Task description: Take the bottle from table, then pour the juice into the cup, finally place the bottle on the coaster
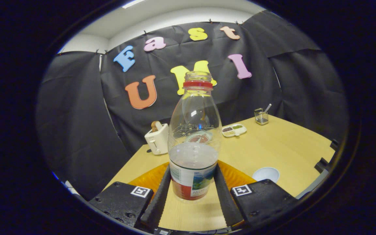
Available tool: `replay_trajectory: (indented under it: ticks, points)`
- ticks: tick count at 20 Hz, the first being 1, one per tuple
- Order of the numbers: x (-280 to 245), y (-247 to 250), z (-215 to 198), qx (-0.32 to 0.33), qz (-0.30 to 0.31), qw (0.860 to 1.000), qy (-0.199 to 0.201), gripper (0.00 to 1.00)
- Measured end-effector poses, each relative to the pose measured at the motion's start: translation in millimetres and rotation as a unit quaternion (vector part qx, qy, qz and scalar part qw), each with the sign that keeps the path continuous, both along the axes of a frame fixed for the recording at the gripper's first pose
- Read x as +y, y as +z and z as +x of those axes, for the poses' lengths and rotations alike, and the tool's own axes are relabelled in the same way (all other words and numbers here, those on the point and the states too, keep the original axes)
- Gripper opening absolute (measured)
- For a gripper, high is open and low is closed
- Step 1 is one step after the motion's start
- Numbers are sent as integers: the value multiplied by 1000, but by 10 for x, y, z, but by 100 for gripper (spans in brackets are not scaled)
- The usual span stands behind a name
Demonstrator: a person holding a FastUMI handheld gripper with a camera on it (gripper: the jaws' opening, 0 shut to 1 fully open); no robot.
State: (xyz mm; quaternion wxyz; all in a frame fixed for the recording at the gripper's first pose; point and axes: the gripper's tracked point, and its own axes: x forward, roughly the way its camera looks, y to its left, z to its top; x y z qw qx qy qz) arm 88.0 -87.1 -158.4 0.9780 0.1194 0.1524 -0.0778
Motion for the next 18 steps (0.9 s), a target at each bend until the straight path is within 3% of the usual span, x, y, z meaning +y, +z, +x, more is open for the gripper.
replay_trajectory:
  ticks: [5, 10, 18]
  points:
    - [-39, 71, 136, -10, -65, 998, -3, 77]
    - [-48, 18, 466, -23, -77, 997, -1, 77]
    - [-43, -524, 1057, 11, -121, 993, 4, 77]
